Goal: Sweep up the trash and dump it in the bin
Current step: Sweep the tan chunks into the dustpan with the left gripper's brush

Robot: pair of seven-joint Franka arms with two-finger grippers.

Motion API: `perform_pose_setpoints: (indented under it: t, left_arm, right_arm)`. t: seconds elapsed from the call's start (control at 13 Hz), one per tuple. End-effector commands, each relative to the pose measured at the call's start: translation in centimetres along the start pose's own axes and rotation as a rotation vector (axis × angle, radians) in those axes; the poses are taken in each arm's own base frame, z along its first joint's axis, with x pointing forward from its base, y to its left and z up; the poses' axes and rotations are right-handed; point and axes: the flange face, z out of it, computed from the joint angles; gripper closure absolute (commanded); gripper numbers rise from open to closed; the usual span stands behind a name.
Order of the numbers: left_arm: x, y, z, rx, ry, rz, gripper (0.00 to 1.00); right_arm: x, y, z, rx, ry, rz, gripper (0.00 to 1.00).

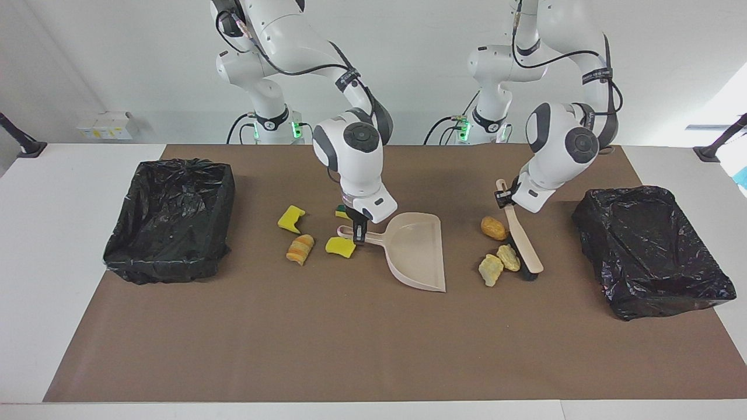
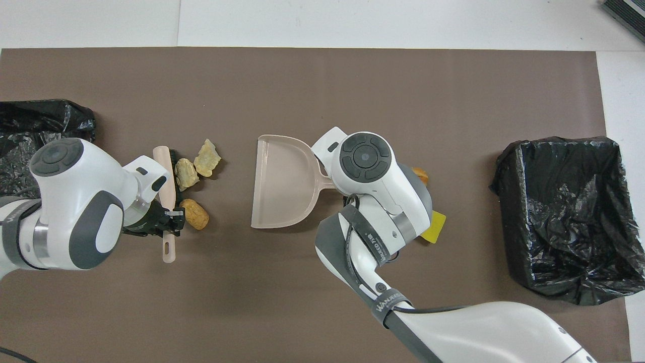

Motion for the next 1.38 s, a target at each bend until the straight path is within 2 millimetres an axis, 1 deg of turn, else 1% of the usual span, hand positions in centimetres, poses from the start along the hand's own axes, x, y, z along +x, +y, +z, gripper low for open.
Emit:
perform_pose_setpoints:
  t: [0.0, 0.08, 0.15, 0.23, 0.38, 0.46, 0.54, 0.62, 0.69, 0.77, 0.85, 0.92, 1.0, 1.08, 1.15, 1.23, 1.31]
  left_arm:
    - [-2.0, 3.7, 0.7, 0.006, 0.04, 0.01, 1.0]
    - [-2.3, 5.5, 1.0, -0.001, 0.053, 0.036, 1.0]
    - [-2.4, 6.5, 0.9, -0.031, 0.048, 0.033, 1.0]
    - [-2.8, 8.3, 0.5, -0.064, 0.05, 0.046, 1.0]
    - [-3.9, 11.3, 0.4, -0.093, 0.034, 0.077, 1.0]
    - [-4.7, 12.7, 0.1, -0.104, 0.023, 0.094, 1.0]
    - [-4.9, 13.6, -0.8, -0.114, 0.007, 0.092, 1.0]
    - [-5.1, 13.9, -2.3, -0.115, -0.011, 0.086, 1.0]
    - [-5.4, 13.5, -4.2, -0.115, -0.026, 0.087, 1.0]
    - [-6.0, 12.4, -6.2, -0.114, -0.048, 0.069, 1.0]
    - [-6.6, 11.0, -7.5, -0.112, -0.068, -0.004, 1.0]
    - [-6.5, 8.9, -8.4, -0.11, -0.093, -0.159, 1.0]
    - [-6.7, 7.7, -8.1, -0.09, -0.135, -0.283, 1.0]
    - [-7.3, 7.2, -7.7, -0.081, -0.145, -0.365, 1.0]
    - [-7.6, 6.1, -6.8, -0.084, -0.145, -0.406, 1.0]
    - [-7.9, 4.5, -5.9, -0.093, -0.141, -0.435, 1.0]
    - [-8.5, 3.3, -4.1, -0.089, -0.146, -0.453, 1.0]
  right_arm:
    - [1.5, -0.7, 1.1, -0.008, 0.011, 0.005, 1.0]
    - [1.8, -1.0, 1.4, -0.007, 0.011, 0.012, 1.0]
    - [1.9, -0.9, 1.5, -0.014, 0.017, 0.015, 1.0]
    - [2.0, -0.9, 1.4, -0.016, 0.019, 0.013, 1.0]
    - [1.9, -0.9, 1.5, -0.016, 0.019, 0.015, 1.0]
    - [2.0, -0.9, 1.5, -0.014, 0.019, 0.016, 1.0]
    - [1.9, -0.9, 1.5, -0.014, 0.019, 0.017, 1.0]
    - [1.9, -0.9, 1.5, -0.015, 0.018, 0.016, 1.0]
    - [1.9, -0.9, 1.4, -0.011, 0.015, 0.016, 1.0]
    - [1.8, -0.9, 1.5, -0.011, 0.013, 0.018, 1.0]
    - [1.7, -0.8, 1.6, -0.009, 0.012, 0.019, 1.0]
    - [1.7, -0.9, 1.5, -0.006, 0.011, 0.02, 1.0]
    - [1.8, -0.9, 1.5, -0.006, 0.009, 0.018, 1.0]
    - [1.7, -0.9, 1.5, -0.006, 0.009, 0.019, 1.0]
    - [1.6, -0.8, 1.5, -0.006, 0.009, 0.021, 1.0]
    - [1.6, -0.9, 1.6, -0.005, 0.008, 0.019, 1.0]
    - [1.6, -1.0, 1.8, -0.001, 0.005, 0.019, 1.0]
